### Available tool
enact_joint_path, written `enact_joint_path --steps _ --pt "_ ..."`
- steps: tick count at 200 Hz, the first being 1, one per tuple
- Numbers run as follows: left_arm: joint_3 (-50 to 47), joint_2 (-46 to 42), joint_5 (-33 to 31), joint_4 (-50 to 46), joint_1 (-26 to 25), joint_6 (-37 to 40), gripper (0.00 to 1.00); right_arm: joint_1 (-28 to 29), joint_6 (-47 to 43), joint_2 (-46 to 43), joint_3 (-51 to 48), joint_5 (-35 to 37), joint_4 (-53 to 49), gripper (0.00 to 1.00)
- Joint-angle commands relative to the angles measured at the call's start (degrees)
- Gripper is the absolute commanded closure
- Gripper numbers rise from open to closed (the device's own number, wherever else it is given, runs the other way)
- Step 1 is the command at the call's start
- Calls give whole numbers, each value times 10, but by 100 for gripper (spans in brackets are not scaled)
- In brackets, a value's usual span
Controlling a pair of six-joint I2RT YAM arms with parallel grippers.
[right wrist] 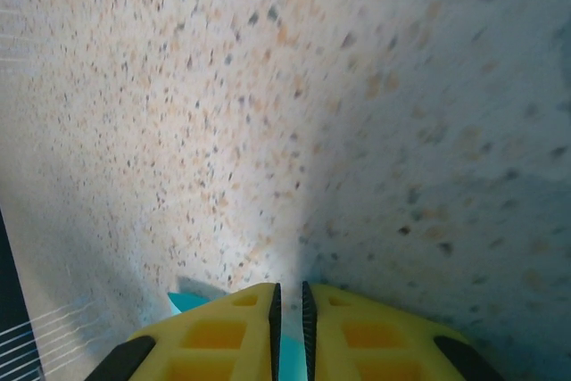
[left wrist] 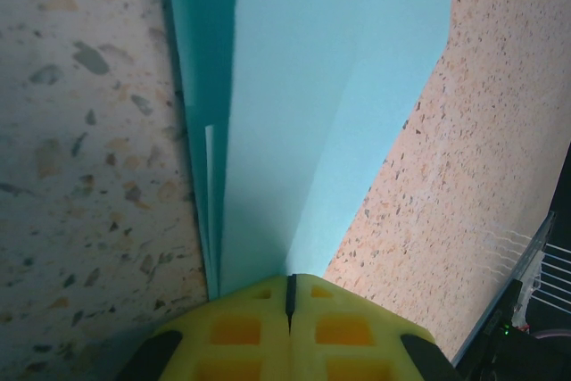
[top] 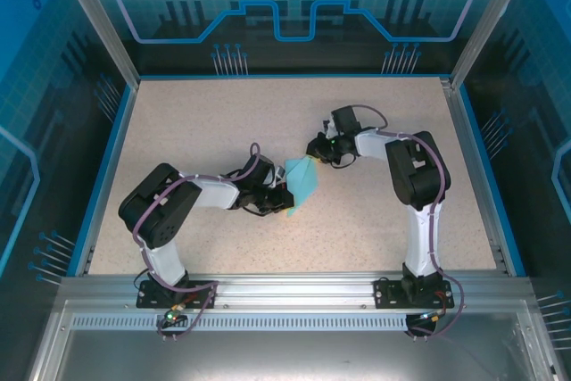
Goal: Fold a paper plane with a square sheet of paper (pick it up from the middle)
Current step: Fourth fold the wing at the center of the table.
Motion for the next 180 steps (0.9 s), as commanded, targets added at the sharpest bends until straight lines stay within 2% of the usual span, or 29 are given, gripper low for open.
enact_joint_path --steps 1,62,94,147,180 --pt "-30 39 -53 -108 0 27 99 -13 -18 4 22 14 -21 83" --pt "-19 28 -52 -131 0 48 99 -5 -20 -98 -37 -9 -8 81" --pt "-8 30 -49 -128 -1 47 99 23 6 -134 -112 -48 53 87" --pt "-6 34 -45 -127 0 52 99 79 24 -97 -131 -47 75 90" --pt "-6 31 -40 -123 -1 49 98 89 22 -60 -122 -28 66 90"
